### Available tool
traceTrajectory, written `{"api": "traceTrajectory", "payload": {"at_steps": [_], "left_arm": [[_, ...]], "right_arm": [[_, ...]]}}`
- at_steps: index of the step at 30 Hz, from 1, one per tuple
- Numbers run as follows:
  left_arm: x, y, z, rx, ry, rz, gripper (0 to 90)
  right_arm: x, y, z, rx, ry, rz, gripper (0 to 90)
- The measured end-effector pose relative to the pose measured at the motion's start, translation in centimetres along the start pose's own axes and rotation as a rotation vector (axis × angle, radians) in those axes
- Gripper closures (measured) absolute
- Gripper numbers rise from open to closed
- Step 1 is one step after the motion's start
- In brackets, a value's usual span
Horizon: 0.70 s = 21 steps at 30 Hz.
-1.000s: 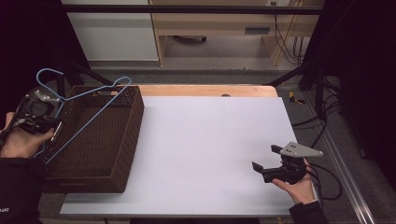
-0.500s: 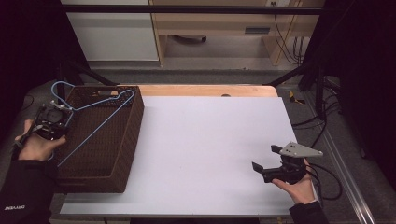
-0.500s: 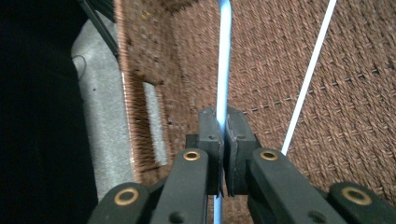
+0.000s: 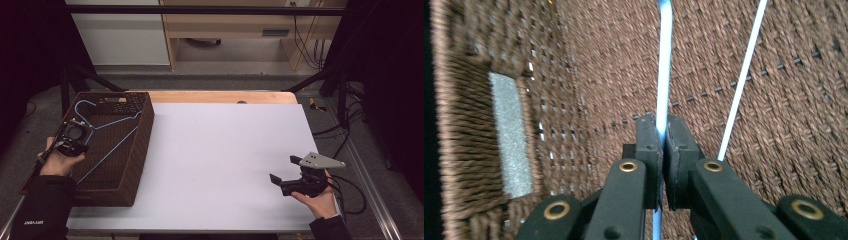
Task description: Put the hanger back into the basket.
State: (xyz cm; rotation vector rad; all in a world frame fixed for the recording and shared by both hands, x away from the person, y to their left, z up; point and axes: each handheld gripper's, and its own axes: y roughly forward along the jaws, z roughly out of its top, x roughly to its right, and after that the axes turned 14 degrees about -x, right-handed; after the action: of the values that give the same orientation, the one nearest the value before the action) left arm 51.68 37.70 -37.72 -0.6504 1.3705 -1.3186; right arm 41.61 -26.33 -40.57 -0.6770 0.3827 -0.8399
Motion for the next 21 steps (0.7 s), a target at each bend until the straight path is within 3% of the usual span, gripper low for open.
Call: {"api": "traceTrajectory", "payload": {"at_steps": [3,6,10,12,15,18,21], "left_arm": [[-0.1,-0.2,-0.4,0.040,-0.001,-0.021,85.8],[-0.4,-1.3,-0.9,0.108,-0.022,-0.054,77.3],[-0.4,-3.5,-2.0,0.241,-0.039,-0.097,68.5],[0.0,-4.9,-2.7,0.345,-0.045,-0.142,61.0],[1.2,-6.2,-3.8,0.497,-0.042,-0.230,48.3],[2.9,-7.1,-4.5,0.588,-0.005,-0.289,35.6],[4.9,-7.9,-5.2,0.661,0.038,-0.346,29.8]], "right_arm": [[0.0,0.0,0.0,0.003,0.001,0.000,3.5],[0.0,-0.1,0.0,0.003,0.005,-0.003,3.4],[0.1,-0.2,0.0,0.009,0.006,-0.005,3.3],[0.1,-0.2,0.0,0.019,0.007,-0.007,3.4],[0.1,-0.3,0.0,0.030,0.011,-0.006,3.2],[0.1,-0.3,0.0,0.030,0.011,-0.008,3.0],[0.0,-0.3,0.0,0.034,0.012,-0.008,2.9]]}}
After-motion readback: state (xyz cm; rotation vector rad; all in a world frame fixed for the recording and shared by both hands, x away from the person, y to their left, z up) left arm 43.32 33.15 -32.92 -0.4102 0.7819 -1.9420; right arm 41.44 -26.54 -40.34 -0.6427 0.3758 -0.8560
